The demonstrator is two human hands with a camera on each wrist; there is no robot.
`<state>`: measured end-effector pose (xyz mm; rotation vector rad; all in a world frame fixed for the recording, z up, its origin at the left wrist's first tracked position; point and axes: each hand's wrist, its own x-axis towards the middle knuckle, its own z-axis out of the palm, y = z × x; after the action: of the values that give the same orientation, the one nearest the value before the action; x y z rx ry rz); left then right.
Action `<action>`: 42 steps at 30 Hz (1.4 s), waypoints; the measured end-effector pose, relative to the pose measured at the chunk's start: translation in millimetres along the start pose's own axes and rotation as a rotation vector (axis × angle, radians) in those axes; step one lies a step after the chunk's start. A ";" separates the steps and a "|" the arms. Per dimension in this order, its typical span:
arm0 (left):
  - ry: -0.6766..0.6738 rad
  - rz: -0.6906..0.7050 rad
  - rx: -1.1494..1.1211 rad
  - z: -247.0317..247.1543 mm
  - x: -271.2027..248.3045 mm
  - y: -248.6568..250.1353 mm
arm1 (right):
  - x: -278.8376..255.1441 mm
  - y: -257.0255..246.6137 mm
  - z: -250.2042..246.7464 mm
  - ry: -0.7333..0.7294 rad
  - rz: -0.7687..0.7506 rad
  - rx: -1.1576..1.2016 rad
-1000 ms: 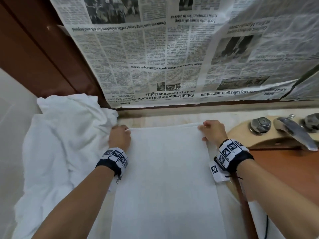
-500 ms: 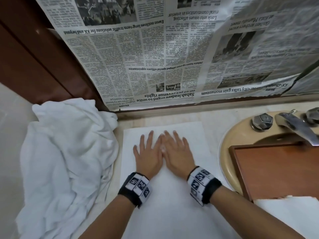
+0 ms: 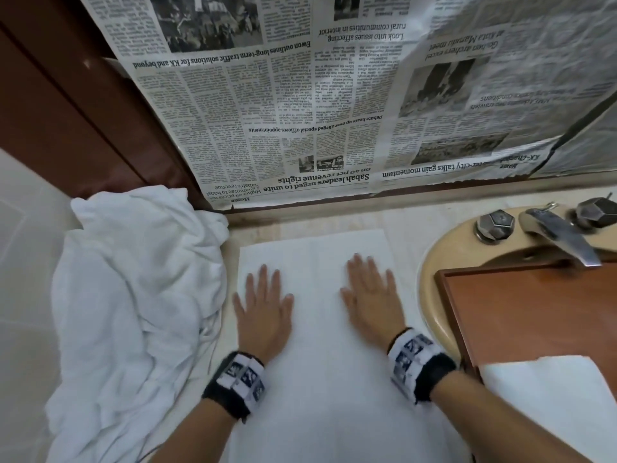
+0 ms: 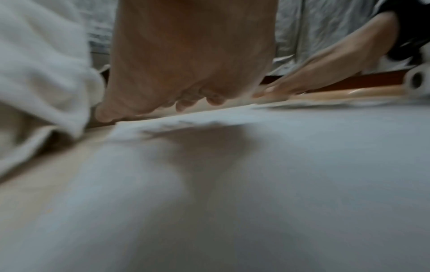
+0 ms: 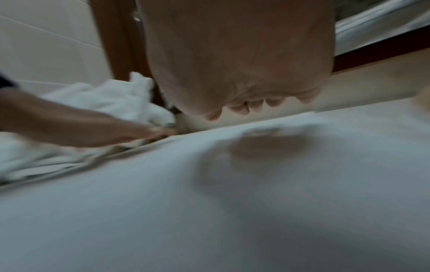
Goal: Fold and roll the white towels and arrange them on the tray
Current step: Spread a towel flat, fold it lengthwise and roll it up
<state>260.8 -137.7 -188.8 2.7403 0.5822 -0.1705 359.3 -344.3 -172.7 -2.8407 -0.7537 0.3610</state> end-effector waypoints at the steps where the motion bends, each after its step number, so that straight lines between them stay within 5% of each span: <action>1: -0.018 0.050 -0.018 7.1 -15.5 12.3 | -14.4 -16.9 11.8 -0.010 -0.067 -0.003; 5: -0.080 0.088 0.011 26.7 -50.7 26.1 | -48.3 -41.6 38.6 -0.111 -0.089 0.036; 13: -0.022 -0.102 0.020 11.0 -54.6 -35.6 | -56.2 36.8 14.8 -0.127 0.148 -0.051; 20: -0.091 0.104 0.056 29.1 -110.1 4.9 | -115.4 -26.2 42.2 -0.106 -0.091 -0.023; 29: -0.145 0.004 0.075 5.1 -88.3 -10.5 | -120.6 37.8 17.2 0.002 0.195 0.077; 33: -0.049 0.172 -0.077 -4.7 -40.2 35.9 | -114.7 41.2 1.0 0.134 0.329 0.136; 38: -0.145 0.479 -0.101 0.0 34.1 122.7 | -106.0 44.5 -0.1 0.105 0.499 0.222; 42: -0.186 0.561 -0.048 11.2 65.1 165.4 | -103.5 43.5 1.4 0.155 0.558 0.283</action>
<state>387.9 -259.6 -162.2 2.6804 -0.2343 -0.2623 291.8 -433.7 -165.0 -2.7121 0.1263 0.2853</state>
